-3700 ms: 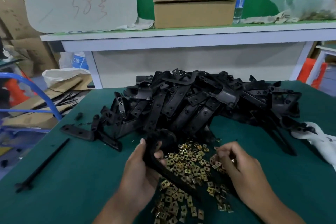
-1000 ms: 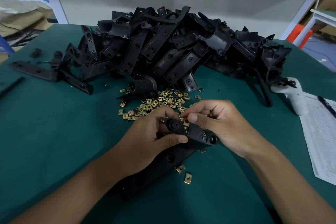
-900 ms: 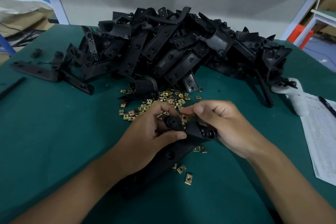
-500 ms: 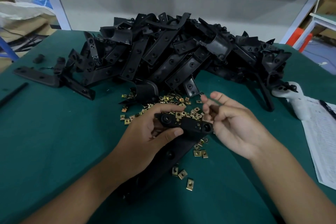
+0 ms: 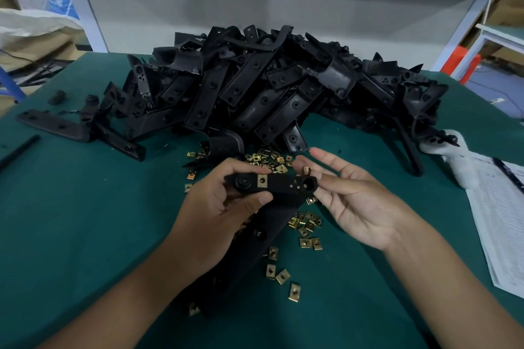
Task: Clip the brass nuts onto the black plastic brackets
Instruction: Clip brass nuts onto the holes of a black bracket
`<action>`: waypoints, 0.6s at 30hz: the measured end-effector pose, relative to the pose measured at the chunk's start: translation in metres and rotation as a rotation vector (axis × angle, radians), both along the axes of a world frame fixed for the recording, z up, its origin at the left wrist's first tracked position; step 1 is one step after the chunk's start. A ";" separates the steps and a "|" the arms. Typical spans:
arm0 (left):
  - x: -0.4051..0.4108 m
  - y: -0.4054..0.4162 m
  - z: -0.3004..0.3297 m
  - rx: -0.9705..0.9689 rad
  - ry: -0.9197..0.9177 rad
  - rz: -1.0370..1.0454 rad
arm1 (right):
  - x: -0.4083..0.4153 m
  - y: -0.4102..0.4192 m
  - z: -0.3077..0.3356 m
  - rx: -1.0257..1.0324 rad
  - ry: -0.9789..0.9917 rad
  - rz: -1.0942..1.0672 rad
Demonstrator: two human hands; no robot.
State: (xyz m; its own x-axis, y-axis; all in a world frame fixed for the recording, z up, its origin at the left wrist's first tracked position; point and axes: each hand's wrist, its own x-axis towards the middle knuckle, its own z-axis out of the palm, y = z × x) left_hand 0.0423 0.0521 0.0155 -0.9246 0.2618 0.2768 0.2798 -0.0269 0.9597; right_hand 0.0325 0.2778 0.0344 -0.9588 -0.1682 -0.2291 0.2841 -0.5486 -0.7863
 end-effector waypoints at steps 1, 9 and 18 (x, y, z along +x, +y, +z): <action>0.000 0.000 0.000 0.008 -0.005 0.012 | 0.000 0.000 0.001 0.006 0.003 0.000; 0.001 0.003 -0.002 -0.025 -0.034 -0.012 | 0.001 -0.002 0.002 0.050 0.011 -0.050; 0.005 0.004 -0.001 -0.070 -0.018 -0.028 | 0.002 -0.001 0.003 0.037 0.054 -0.021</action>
